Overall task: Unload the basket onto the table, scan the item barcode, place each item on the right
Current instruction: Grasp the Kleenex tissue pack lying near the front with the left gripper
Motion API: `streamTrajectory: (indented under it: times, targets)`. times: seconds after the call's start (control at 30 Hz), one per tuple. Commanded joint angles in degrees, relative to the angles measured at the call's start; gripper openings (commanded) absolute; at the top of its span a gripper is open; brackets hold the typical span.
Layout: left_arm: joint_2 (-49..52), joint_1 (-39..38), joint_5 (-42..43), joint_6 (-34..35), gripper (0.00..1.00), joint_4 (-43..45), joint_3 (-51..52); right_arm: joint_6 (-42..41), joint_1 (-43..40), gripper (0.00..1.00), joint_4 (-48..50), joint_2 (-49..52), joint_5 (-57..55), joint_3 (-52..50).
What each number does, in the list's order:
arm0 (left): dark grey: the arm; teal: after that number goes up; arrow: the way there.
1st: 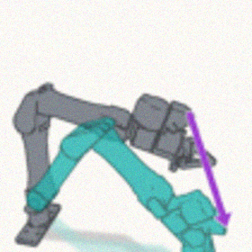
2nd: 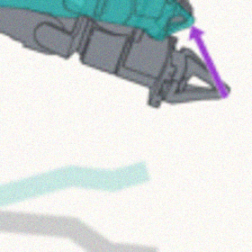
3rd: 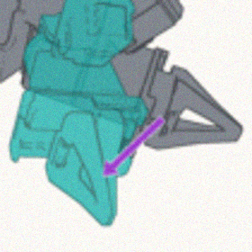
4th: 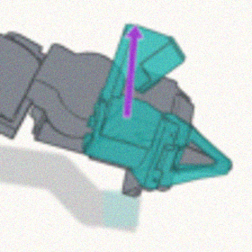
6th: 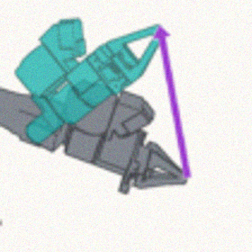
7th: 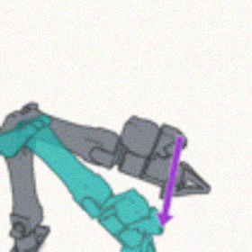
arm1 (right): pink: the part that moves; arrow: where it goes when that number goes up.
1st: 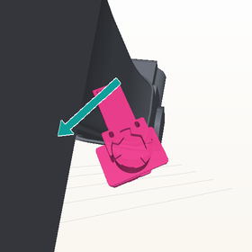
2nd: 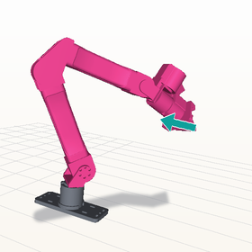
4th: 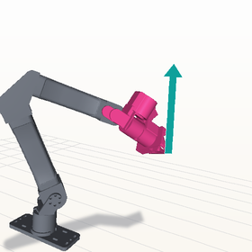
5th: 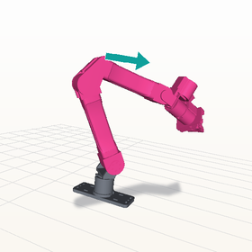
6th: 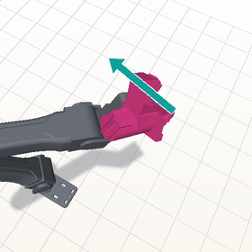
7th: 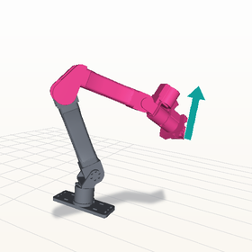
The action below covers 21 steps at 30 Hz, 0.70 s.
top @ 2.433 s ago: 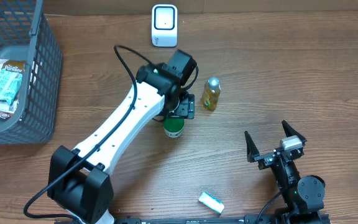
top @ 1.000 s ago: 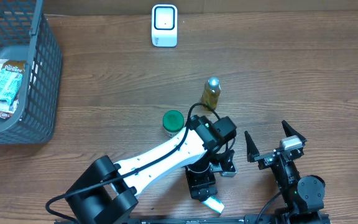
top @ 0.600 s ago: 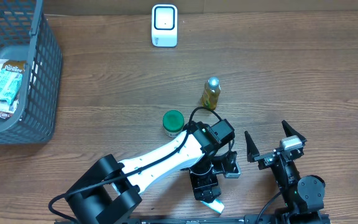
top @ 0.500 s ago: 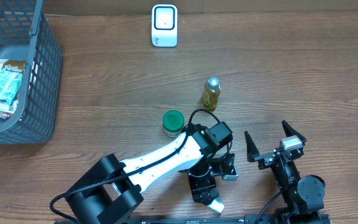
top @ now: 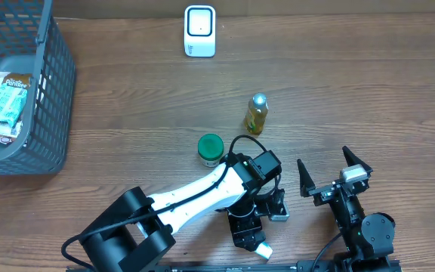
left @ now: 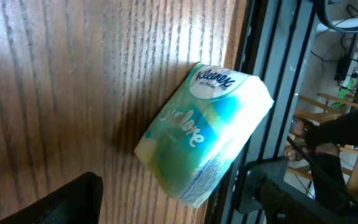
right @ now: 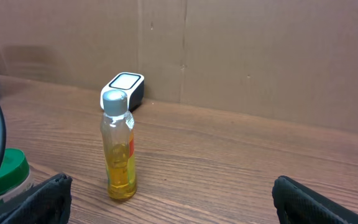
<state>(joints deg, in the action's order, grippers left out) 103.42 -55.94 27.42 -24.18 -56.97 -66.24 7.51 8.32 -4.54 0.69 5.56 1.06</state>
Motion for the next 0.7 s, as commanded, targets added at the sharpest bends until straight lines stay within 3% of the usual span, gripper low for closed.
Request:
streamTrajectory:
  times: [0.0,0.2,0.37,0.43,0.67]
  targets:
    - [0.3,-1.6,1.5,-0.7,0.82,0.5,0.6,-0.1,-0.2,1.0,0.2,-0.5,-0.4,-0.6]
    - [0.3,-4.2,-5.9,3.7,0.79,1.8,1.1,-0.2,-0.2,1.0,0.2,-0.5,-0.4,-0.6]
    - [0.3,-5.5,-7.2,4.5,0.73,3.8,1.9,-0.1,-0.2,1.0,0.2,-0.5,-0.4,-0.6]
    - [0.3,-5.6,-7.5,4.5,0.63,3.9,1.9,-0.1,-0.2,1.0,0.2,-0.5,-0.4,-0.6]
    - [0.3,-5.6,-7.5,4.9,0.09,4.4,1.9,-0.1,-0.2,1.0,0.2,-0.5,-0.4,-0.6]
